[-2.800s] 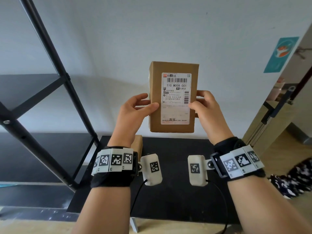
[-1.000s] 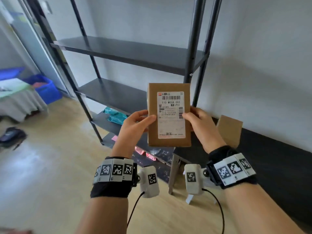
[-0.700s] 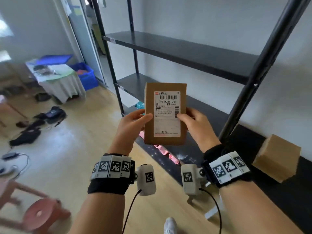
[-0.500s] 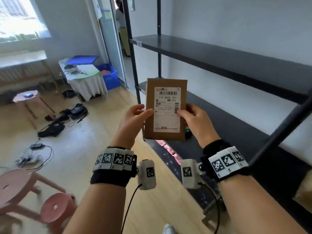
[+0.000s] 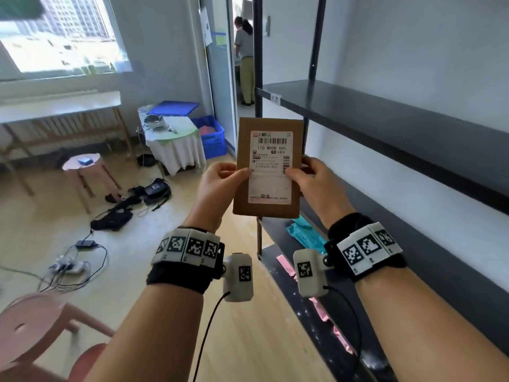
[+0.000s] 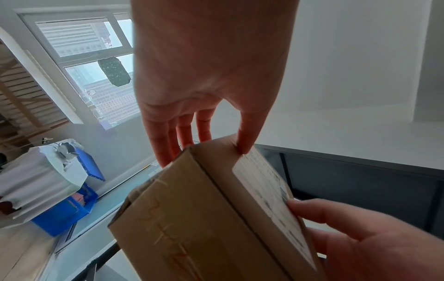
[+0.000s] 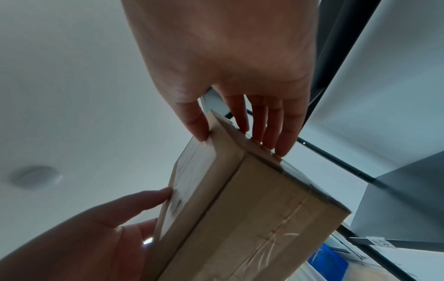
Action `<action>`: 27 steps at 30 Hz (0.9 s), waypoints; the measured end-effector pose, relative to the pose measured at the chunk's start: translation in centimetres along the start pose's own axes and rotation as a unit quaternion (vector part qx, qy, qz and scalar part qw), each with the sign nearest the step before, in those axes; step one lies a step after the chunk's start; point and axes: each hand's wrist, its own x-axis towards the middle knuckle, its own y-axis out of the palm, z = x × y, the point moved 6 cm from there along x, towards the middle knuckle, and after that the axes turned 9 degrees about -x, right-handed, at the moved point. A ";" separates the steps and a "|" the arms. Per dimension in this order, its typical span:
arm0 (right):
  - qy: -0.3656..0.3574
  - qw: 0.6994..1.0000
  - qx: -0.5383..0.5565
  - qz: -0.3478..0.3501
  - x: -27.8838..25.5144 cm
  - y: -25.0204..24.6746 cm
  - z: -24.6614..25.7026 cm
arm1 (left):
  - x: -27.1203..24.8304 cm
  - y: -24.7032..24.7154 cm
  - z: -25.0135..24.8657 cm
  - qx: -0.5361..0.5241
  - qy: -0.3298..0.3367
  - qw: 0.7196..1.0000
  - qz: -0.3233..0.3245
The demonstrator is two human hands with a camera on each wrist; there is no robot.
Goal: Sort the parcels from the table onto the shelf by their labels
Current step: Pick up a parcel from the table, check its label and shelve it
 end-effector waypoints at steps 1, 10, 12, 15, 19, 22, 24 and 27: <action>-0.001 1.000 -0.005 -0.001 1.2 0.7 0.3 | 1.4 -0.3 -0.2 0.000 0.003 1.000 -0.002; 0.028 0.996 -0.014 -0.089 11.4 5.8 3.2 | 15.6 -2.8 -1.6 -0.006 0.017 0.998 0.065; 0.043 0.992 -0.004 -0.116 13.2 6.7 3.8 | 18.6 -3.0 -2.4 -0.006 0.020 0.996 0.090; 0.061 0.986 0.006 -0.158 15.4 7.3 5.0 | 22.3 -2.9 -3.7 -0.009 0.030 0.992 0.126; 0.073 0.976 0.012 -0.206 17.8 7.3 6.1 | 26.3 -1.4 -5.0 -0.007 0.039 0.981 0.189; 0.073 0.971 0.011 -0.228 19.7 6.7 6.9 | 28.5 0.4 -6.0 -0.025 0.036 0.974 0.224; 0.067 0.968 0.010 -0.243 21.3 5.8 7.3 | 29.9 2.0 -6.6 -0.038 0.037 0.969 0.243; 0.052 0.962 0.001 -0.268 23.8 4.1 7.8 | 32.0 4.6 -7.7 -0.032 0.057 0.966 0.251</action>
